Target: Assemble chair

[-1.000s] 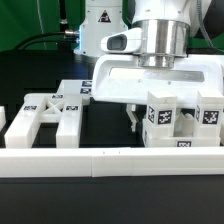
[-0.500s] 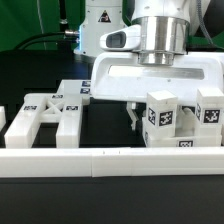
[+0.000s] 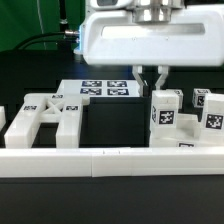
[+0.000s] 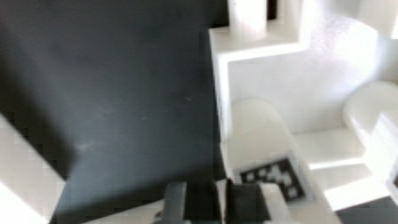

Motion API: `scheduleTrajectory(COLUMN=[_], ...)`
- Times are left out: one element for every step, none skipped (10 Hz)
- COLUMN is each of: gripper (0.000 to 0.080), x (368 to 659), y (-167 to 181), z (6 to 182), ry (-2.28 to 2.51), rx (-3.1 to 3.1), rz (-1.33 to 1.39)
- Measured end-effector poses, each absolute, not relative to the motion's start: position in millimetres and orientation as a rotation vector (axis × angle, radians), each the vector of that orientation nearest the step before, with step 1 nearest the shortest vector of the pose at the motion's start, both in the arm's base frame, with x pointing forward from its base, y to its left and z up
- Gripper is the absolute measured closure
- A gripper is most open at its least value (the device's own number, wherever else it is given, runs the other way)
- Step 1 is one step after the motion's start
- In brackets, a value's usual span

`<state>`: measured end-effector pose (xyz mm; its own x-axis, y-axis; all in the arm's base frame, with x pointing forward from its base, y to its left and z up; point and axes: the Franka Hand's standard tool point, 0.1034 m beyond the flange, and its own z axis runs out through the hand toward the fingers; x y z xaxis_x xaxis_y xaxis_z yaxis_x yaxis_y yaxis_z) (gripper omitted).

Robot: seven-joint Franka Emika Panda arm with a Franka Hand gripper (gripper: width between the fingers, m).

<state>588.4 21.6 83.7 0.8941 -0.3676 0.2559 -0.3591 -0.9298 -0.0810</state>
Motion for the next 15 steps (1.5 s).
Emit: scheduleTrajectory(gripper=[0.0785,0.0799,0.0799,0.0707,0.0567,0.0432,0.0252,0.0252,0.0182,0.0156,0.0151,0.0151,0.015,0.015,0.0158], x=[589.8,587.8,588.7,588.4,587.4,587.6,586.1,584.8,584.8,583.5,582.2,580.5,578.0,577.3,577.6], y=[21.2,21.9,21.3,23.2,28.4,31.5,34.4,40.0,42.5,40.8,38.7,38.8,38.9,38.5,37.5], z=[82.4,77.8,78.7,76.1,68.1,60.7,50.7,39.4,31.4,21.5,18.3,13.2,7.7,6.5,7.0], ry=[0.578,0.575,0.577,0.576,0.562,0.55,0.58,0.61,0.619,0.629,0.637,0.649,0.647,0.646,0.645], rx=[-3.028,-3.033,-3.032,-3.034,-3.045,-3.054,-3.054,-3.054,-3.059,-3.067,-3.069,-3.07,-3.077,-3.079,-3.08], rz=[-0.45,-0.44,-0.442,-0.439,-0.427,-0.426,-0.424,-0.414,-0.409,-0.409,-0.412,-0.418,-0.412,-0.409,-0.411])
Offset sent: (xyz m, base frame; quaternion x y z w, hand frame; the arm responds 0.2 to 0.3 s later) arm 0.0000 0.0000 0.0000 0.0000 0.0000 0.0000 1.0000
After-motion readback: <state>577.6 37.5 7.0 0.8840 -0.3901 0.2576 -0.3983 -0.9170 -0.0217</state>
